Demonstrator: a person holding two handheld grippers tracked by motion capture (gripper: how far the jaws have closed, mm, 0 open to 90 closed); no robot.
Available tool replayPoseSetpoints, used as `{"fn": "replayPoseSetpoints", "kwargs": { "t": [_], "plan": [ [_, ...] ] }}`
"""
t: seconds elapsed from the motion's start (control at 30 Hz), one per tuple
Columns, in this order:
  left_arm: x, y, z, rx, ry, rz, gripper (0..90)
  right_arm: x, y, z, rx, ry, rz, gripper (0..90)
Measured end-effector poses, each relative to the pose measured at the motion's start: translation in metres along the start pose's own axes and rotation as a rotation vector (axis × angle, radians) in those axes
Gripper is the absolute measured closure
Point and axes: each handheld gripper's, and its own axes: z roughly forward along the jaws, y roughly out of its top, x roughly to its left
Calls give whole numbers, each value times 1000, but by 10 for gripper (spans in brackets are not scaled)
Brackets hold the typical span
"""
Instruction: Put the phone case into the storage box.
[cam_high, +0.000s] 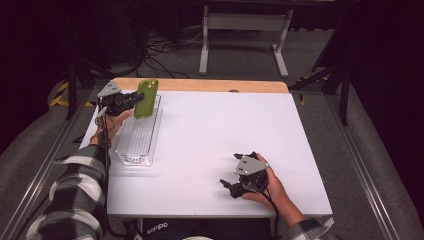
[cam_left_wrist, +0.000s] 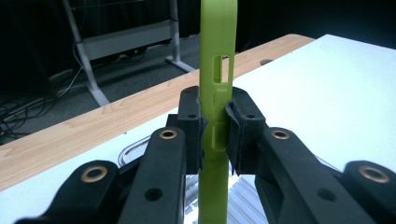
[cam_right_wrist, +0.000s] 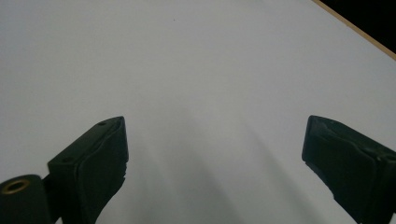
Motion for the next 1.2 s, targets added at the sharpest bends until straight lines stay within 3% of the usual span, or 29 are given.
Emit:
{"fn": "replayPoseSetpoints", "kwargs": {
  "t": [0.17, 0.23, 0.4, 0.5, 0.67, 1.2],
  "plan": [
    [4, -3, 0, 41, 107, 23, 759, 3, 0, 2, 21, 6, -33, 82],
    [5, -5, 0, 37, 118, 22, 747, 5, 0, 2, 28, 10, -51, 93],
    [5, -5, 3, 95, 188, 53, 705, 6, 1, 1, 27, 5, -68, 99],
    [6, -7, 4, 105, 225, 44, 722, 7, 1, 0, 26, 3, -75, 96],
    [6, -7, 7, 121, 250, 44, 714, 7, 1, 0, 28, 0, -80, 94],
    [-3, -4, -1, 110, 226, 42, 712, 5, 1, -4, 18, -34, -79, 96]
  ]
}}
